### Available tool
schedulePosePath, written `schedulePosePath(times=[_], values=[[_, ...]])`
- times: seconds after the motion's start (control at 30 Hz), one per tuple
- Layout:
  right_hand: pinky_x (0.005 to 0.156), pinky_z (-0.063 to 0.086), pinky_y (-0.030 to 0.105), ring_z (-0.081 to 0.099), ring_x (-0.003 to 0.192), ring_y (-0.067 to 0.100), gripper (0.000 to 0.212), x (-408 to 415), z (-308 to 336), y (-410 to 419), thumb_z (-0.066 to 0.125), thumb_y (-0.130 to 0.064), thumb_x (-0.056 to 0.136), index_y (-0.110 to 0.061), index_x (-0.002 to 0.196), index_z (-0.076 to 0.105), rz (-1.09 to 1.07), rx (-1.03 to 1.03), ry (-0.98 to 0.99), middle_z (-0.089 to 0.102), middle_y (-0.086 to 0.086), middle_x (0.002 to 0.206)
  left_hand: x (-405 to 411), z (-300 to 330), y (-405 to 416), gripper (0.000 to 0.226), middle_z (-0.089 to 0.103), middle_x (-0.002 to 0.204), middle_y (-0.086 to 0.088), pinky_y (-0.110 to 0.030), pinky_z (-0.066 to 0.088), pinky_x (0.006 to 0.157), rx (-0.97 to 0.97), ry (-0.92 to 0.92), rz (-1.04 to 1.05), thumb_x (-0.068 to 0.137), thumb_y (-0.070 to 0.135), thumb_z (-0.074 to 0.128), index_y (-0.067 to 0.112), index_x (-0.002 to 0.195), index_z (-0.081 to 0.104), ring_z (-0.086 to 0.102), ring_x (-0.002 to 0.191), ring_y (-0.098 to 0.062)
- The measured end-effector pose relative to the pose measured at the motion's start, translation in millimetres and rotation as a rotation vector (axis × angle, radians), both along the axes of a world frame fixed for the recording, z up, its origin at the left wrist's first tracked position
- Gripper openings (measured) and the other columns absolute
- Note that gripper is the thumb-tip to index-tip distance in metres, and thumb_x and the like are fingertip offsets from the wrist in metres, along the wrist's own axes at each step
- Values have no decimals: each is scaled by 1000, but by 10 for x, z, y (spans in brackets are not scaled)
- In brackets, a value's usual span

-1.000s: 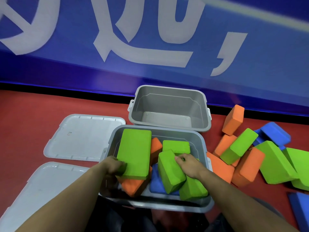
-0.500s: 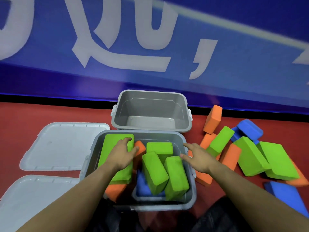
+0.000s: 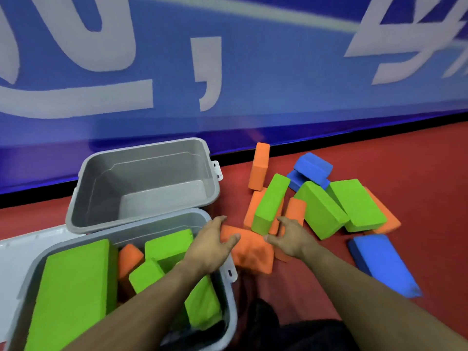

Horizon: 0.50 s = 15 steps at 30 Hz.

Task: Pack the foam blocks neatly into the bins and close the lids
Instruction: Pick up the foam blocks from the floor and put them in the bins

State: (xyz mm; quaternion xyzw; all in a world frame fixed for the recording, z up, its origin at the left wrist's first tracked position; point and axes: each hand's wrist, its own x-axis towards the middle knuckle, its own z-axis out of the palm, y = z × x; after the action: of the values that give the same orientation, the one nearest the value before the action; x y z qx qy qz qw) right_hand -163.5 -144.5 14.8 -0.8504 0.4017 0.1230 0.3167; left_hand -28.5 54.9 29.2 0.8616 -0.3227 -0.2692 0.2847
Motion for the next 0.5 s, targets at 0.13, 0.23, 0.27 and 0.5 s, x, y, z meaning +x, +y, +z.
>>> schedulePosePath(times=[0.13, 0.23, 0.27, 0.5], values=[[115, 35, 33, 44, 139, 30, 91, -23, -482, -505, 74, -58, 81, -22, 155, 35, -94, 44, 8, 38, 16, 152, 86, -333, -593, 71, 45, 151, -2, -32, 34, 117, 52, -60, -66, 95, 50, 64, 23, 154, 37, 44, 141, -20], [120, 26, 35, 27, 149, 31, 90, -78, -962, -738, 71, -59, 83, -29, 158, 29, -124, 71, 87, 21, 19, 161, 144, -645, -1054, 66, 46, 152, 2, -30, 32, 118, 49, -90, -131, 95, 48, 65, 23, 152, 43, 44, 142, -17], [121, 24, 36, 23, 151, 33, 91, -87, -1122, -799, 71, -60, 83, -33, 158, 26, -137, 81, 113, 16, 19, 162, 156, -774, -1219, 66, 46, 152, 3, -33, 33, 119, 44, -99, -161, 94, 51, 63, 25, 151, 45, 44, 142, -17], [118, 31, 43, 29, 147, 43, 108, -34, -1821, -956, 71, -69, 76, -49, 157, 2, -283, 142, 143, 0, 24, 164, -6, -1449, -2083, 89, 8, 169, -3, -43, 32, 120, 194, -198, -195, 87, 62, 68, 38, 160, 23, 21, 149, -32]])
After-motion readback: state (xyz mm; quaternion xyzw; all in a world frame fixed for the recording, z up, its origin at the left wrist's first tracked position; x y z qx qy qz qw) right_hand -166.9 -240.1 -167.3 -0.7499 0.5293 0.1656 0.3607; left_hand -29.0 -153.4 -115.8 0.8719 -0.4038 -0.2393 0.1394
